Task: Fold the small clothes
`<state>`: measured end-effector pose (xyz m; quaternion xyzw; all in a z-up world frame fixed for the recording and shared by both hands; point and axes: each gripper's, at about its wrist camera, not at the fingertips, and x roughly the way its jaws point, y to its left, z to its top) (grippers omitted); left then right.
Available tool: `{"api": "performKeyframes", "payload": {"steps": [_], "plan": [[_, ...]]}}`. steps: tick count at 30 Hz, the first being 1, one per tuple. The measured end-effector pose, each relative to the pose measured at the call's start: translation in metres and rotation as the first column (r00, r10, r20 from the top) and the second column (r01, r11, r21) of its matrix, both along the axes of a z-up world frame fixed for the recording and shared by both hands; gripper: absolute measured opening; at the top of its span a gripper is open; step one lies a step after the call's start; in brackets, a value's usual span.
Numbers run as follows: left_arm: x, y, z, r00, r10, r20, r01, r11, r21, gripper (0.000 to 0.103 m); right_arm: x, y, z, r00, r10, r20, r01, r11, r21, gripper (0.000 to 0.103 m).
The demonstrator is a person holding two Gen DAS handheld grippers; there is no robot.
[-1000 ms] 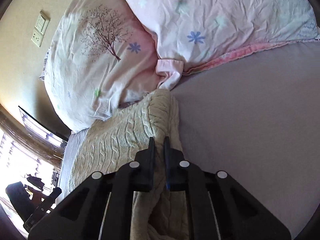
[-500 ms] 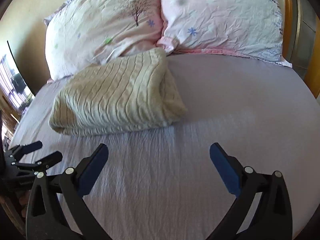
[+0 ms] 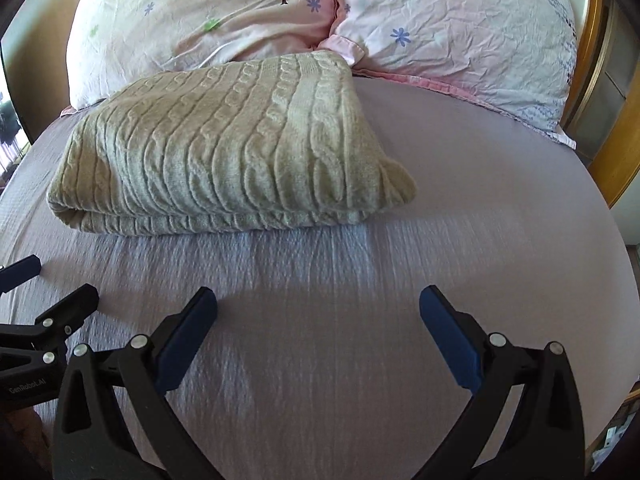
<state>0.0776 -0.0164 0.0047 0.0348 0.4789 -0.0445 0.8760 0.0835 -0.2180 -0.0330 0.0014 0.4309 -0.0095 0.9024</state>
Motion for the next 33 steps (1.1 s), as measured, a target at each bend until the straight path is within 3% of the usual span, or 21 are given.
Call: {"api": "performKeyframes", "payload": {"steps": [33], "plan": [[0.0035,0.0005,-0.0014,1.000,-0.005,-0.030,0.005,1.000,0.003,0.102,-0.0009,-0.0001,-0.0002,1.000,-0.004,0.002,0.004,1.000,0.005,0.101]]}}
